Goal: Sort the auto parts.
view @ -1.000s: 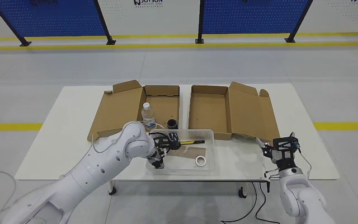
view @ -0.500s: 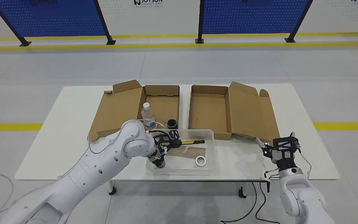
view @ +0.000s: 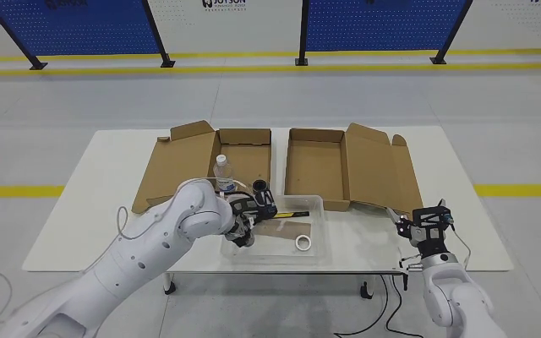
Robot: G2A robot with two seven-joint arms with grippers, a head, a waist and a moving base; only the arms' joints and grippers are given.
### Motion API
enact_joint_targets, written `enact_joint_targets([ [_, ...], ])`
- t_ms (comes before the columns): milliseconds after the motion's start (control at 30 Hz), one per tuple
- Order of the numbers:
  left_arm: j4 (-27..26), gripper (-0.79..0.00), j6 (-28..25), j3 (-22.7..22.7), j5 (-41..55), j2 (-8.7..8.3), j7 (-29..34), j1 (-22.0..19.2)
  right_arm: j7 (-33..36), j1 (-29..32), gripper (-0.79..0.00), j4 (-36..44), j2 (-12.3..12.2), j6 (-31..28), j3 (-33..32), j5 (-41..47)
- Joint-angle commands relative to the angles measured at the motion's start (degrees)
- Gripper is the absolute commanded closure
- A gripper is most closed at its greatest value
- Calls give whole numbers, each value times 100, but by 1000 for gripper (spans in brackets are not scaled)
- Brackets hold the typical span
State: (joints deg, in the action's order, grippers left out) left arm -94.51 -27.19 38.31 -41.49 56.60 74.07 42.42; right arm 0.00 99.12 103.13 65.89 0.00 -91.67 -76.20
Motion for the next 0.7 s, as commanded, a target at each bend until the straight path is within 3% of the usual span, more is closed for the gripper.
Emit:
enact_joint_targets([
  [0,-125,0,9,58,-13,-20,26,17,0,0,-785,0,0,0,0,0],
  [367,-776,0,-64,292,170,-117,238,131,0,0,-785,0,0,0,0,0],
  [667,-867,0,-56,379,174,-194,246,183,0,0,-785,0,0,0,0,0],
])
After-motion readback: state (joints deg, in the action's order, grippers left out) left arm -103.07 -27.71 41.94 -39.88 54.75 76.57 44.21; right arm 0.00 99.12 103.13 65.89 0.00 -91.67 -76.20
